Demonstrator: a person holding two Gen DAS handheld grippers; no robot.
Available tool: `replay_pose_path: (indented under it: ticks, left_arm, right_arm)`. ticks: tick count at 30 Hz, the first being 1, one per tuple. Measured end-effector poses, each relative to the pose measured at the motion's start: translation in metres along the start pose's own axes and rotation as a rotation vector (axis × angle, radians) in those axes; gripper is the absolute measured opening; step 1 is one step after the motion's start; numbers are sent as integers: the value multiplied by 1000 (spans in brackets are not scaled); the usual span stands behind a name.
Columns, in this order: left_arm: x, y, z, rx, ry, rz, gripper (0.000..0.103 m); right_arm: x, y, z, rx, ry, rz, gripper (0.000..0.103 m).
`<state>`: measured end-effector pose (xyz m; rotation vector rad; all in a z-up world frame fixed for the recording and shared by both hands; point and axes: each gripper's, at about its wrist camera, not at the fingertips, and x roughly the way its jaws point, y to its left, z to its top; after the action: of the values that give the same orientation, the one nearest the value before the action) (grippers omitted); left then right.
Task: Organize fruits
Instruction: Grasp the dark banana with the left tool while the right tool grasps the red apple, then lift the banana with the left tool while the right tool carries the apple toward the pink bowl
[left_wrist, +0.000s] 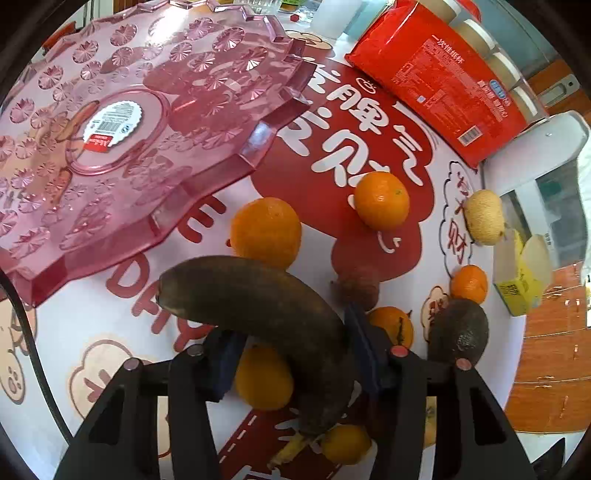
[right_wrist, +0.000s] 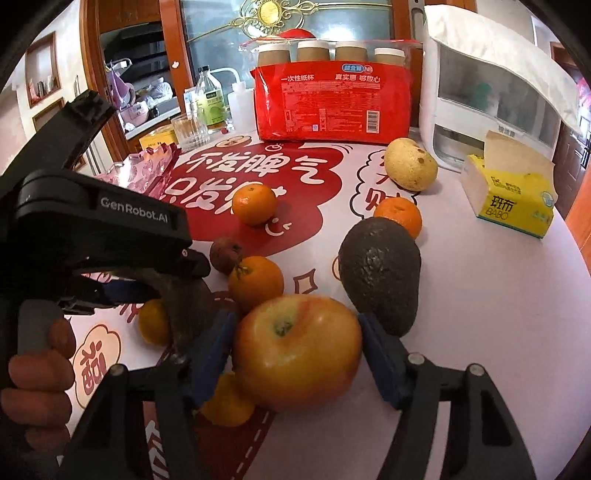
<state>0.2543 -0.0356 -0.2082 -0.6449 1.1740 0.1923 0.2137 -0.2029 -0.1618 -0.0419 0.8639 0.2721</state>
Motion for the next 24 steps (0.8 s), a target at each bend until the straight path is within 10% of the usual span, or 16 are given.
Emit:
replay_pose_path:
  ticks: [24]
  left_arm:
    - [-66,-12,-29,153,-182,-316,33]
  right_arm:
    - [-31,-6,-20,51,58,-11,67]
